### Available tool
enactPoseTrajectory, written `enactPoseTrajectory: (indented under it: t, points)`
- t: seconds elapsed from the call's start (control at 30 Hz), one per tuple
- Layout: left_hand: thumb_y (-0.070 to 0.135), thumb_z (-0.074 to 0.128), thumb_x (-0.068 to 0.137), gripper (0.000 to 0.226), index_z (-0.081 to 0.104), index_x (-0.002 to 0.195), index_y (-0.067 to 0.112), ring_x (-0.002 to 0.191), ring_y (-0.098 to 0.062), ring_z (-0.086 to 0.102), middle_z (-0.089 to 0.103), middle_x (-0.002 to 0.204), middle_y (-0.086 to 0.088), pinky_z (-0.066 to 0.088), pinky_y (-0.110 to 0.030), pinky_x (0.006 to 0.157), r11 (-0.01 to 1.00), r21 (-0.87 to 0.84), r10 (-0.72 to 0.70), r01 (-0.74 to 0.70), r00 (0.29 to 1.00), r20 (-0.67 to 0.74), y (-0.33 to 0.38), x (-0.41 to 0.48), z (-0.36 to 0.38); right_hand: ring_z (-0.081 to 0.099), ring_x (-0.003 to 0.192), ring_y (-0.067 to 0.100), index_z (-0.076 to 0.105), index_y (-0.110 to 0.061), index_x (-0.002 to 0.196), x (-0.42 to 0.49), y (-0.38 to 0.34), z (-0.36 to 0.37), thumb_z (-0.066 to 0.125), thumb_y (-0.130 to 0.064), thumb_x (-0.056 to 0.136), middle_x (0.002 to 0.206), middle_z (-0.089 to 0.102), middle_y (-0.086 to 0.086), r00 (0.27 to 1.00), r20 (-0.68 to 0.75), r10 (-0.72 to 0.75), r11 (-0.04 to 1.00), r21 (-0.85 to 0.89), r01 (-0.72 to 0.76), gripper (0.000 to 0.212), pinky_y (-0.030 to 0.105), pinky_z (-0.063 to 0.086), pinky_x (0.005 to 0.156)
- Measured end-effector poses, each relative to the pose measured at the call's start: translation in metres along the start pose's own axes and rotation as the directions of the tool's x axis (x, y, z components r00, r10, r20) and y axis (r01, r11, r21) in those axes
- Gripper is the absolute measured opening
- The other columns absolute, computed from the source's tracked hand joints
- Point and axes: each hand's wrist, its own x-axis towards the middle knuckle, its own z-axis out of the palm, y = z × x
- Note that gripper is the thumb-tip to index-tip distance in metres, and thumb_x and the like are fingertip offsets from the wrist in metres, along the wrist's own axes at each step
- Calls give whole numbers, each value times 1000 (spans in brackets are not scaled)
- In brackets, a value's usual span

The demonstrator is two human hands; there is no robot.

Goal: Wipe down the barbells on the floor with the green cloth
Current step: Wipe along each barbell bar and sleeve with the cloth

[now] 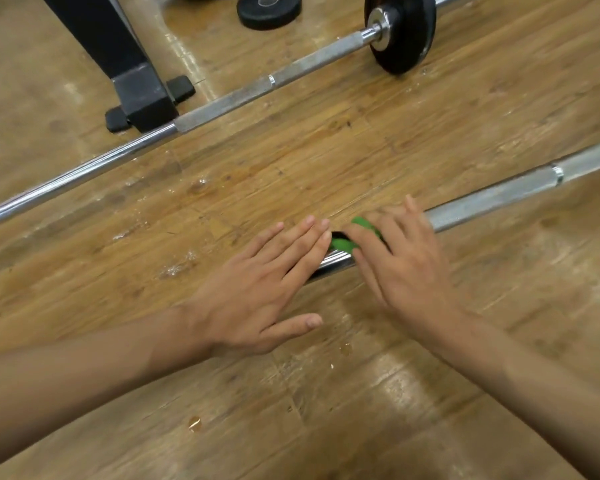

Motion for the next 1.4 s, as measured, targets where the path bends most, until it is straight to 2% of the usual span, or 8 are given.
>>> enactPoseTrajectory:
  t: [0.1, 0.33, 0.57, 0.7, 0.83, 1.03, 1.27, 1.4]
  points:
    - [69, 13, 105, 91, 7, 166, 1, 162, -28, 0, 3, 174, -17, 9, -50, 130, 1000, 22, 0, 1, 1000, -15, -5, 2, 0, 60, 122, 34, 64, -18, 132, -1, 45, -8, 42, -34, 111, 127, 65, 13, 995, 10, -103, 987, -127, 104, 35, 52, 17, 126]
    - [71, 14, 105, 92, 5, 166, 3, 162, -26, -4, 1, 175, -16, 10, -50, 130, 1000, 23, -20, 20, 1000, -11, -14, 8, -1, 55, 115, 43, 66, -3, 110, 17, 53, -7, 41, -19, 105, 109, 63, 21, 912, -166, 375, 920, -55, -388, 30, 62, 26, 118]
    - [69, 13, 107, 88, 2, 166, 4, 162, -23, -5, -1, 175, -14, 6, -46, 130, 999, -17, -29, 29, 999, -25, -24, 9, 0, 58, 129, 34, 64, -16, 134, 19, 36, 6, 40, -34, 112, 131, 64, 13, 984, 32, -178, 974, -140, 181, 38, 51, 21, 125]
    - [69, 13, 107, 89, 7, 166, 4, 163, -25, -3, 3, 175, -14, 7, -46, 129, 1000, -14, -3, 2, 998, -63, -31, 12, 2, 47, 140, 39, 55, -14, 138, 4, 98, -10, 36, -31, 112, 141, 57, 16, 989, -101, 107, 974, -189, -125, 37, 59, 21, 124]
    - [70, 12, 107, 89, 11, 166, 4, 163, -25, -1, 6, 175, -14, 8, -47, 129, 1000, -23, -2, 0, 996, -84, -38, 13, 4, 45, 138, 41, 64, -1, 124, 23, 34, 17, 30, -28, 113, 130, 63, 18, 924, -209, 321, 947, 47, -319, 45, 57, 24, 122]
    - [70, 8, 106, 90, 10, 166, 4, 162, -25, -2, 5, 174, -12, 4, -46, 130, 1000, -18, -27, 26, 995, -97, -46, 13, 4, 47, 144, 31, 52, -17, 143, 23, 24, 27, 34, -30, 114, 150, 55, 13, 986, -94, -135, 987, -101, 125, 37, 53, 20, 125]
    - [74, 6, 104, 94, 8, 166, 3, 162, -24, -3, 4, 174, -13, 1, -48, 131, 999, -16, -49, 48, 996, -76, -49, 19, 1, 40, 144, 40, 61, 0, 130, 37, 26, 33, 32, -22, 112, 139, 60, 17, 883, -280, 377, 925, 71, -372, 41, 57, 22, 124]
    - [76, 5, 102, 98, 7, 165, 1, 162, -23, -6, 2, 174, -15, 0, -47, 131, 997, -27, -75, 73, 995, -71, -51, 18, 1, 58, 128, 36, 70, -8, 127, 45, -18, 42, 39, -25, 111, 130, 67, 14, 993, -101, -65, 998, -23, 63, 38, 51, 27, 123]
